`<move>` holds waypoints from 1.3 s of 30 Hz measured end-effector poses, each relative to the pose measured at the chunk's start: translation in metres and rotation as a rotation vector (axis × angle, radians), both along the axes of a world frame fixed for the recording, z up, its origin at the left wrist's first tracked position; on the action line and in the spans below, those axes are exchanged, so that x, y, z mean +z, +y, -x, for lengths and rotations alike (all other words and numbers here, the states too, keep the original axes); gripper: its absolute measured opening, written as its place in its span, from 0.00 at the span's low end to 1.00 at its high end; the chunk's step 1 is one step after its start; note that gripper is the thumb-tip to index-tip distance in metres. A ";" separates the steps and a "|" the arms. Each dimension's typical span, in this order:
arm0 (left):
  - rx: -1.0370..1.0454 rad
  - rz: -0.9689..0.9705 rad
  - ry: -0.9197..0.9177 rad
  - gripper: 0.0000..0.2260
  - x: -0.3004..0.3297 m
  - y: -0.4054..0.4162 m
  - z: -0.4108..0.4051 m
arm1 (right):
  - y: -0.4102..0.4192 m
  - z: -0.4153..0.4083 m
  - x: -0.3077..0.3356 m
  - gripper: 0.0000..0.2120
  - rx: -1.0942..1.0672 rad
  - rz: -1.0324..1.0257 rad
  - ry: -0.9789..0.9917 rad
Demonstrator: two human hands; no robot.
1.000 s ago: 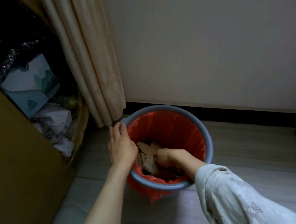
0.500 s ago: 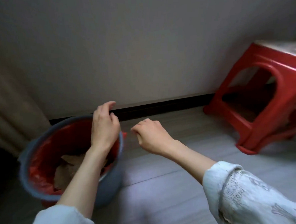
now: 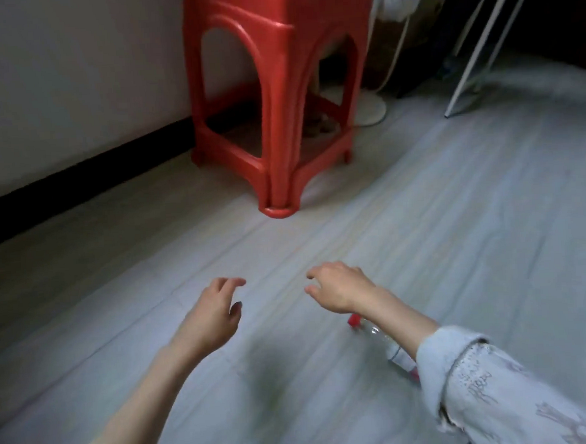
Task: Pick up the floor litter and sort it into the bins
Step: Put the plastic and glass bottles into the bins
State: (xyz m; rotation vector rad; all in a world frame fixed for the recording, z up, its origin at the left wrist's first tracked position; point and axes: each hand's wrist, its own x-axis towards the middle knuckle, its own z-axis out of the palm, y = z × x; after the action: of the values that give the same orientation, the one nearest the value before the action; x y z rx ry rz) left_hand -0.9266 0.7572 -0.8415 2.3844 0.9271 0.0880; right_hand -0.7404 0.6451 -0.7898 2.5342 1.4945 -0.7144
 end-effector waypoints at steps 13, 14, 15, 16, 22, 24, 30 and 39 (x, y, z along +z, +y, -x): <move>-0.687 -0.156 0.430 0.33 -0.078 -0.163 -0.192 | -0.237 -0.108 -0.112 0.28 -0.572 0.194 0.087; -0.709 -0.165 0.462 0.34 -0.084 -0.170 -0.197 | -0.248 -0.107 -0.118 0.30 -0.582 0.200 0.096; -0.719 -0.172 0.494 0.35 -0.089 -0.173 -0.199 | -0.255 -0.105 -0.122 0.32 -0.588 0.200 0.105; -0.726 -0.172 0.527 0.36 -0.094 -0.178 -0.200 | -0.264 -0.103 -0.126 0.34 -0.592 0.201 0.117; -0.632 -0.091 0.629 0.34 -0.115 -0.191 -0.183 | -0.296 -0.097 -0.135 0.45 -0.614 0.244 0.141; -0.593 -0.101 0.610 0.34 -0.116 -0.189 -0.177 | -0.303 -0.092 -0.134 0.50 -0.578 0.318 0.159; -0.567 0.008 0.580 0.36 -0.108 -0.186 -0.167 | -0.333 -0.077 -0.132 0.53 -0.399 0.646 0.143; -0.346 0.341 0.324 0.23 -0.077 -0.171 -0.157 | -0.306 -0.066 -0.129 0.20 -0.304 0.526 0.048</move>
State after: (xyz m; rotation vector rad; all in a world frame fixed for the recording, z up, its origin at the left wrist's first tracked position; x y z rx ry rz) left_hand -0.7695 0.5864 -0.9183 2.2288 0.5919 -0.5585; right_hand -0.6744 0.3389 -0.9187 2.3471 0.7881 -1.0511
